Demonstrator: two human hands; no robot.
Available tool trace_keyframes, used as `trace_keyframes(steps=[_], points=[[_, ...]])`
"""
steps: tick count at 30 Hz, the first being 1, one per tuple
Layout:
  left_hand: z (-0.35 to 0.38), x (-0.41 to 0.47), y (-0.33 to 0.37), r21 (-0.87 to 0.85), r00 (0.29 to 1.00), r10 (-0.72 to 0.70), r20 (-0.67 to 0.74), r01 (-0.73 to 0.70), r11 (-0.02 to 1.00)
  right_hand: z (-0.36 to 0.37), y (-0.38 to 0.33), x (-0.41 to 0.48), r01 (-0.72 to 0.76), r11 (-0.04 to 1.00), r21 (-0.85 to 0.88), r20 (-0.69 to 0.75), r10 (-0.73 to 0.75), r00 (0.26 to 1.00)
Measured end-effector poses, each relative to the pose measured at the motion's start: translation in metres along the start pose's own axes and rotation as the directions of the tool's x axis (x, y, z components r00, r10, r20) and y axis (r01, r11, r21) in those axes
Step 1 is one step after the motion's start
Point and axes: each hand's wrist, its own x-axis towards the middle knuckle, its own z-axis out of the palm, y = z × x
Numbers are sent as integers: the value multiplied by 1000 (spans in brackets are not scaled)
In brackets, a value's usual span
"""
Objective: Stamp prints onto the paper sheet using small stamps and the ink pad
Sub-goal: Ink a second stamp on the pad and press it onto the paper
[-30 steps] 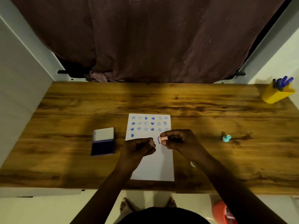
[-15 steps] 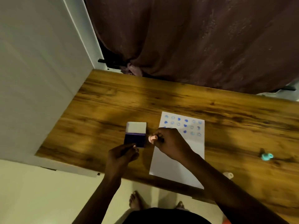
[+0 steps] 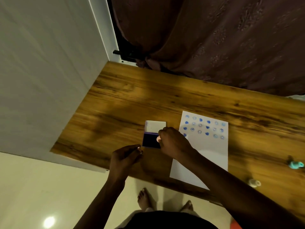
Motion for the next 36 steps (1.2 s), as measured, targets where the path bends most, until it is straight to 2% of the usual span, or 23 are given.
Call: trace_keyframes(steps=[6, 12, 15, 21, 26, 29, 36], points=[[0, 12, -1, 33, 999, -19, 44, 18, 999, 5, -10, 2, -31, 997, -74, 66, 36, 997], [-1, 20, 3, -15, 997, -37, 65, 38, 999, 6, -15, 4, -9, 988, -155, 76, 21, 997], [0, 21, 6, -15, 996, -53, 75, 55, 998, 2, -19, 6, -17, 986, -165, 83, 32, 996], [2, 19, 21, -18, 993, 3, 115, -1, 1000, -2, -19, 9, -51, 989, -139, 111, 66, 992], [8, 13, 27, 13, 989, 13, 147, -15, 1000, -5, -11, 6, -106, 994, -9, 18, 106, 994], [14, 12, 28, 14, 989, 3, 145, -5, 1000, -11, -4, 1, -160, 974, 159, -30, 166, 986], [48, 5, 26, 32, 978, 6, 210, -13, 999, -41, 30, -33, -256, 801, 542, -78, 351, 933]])
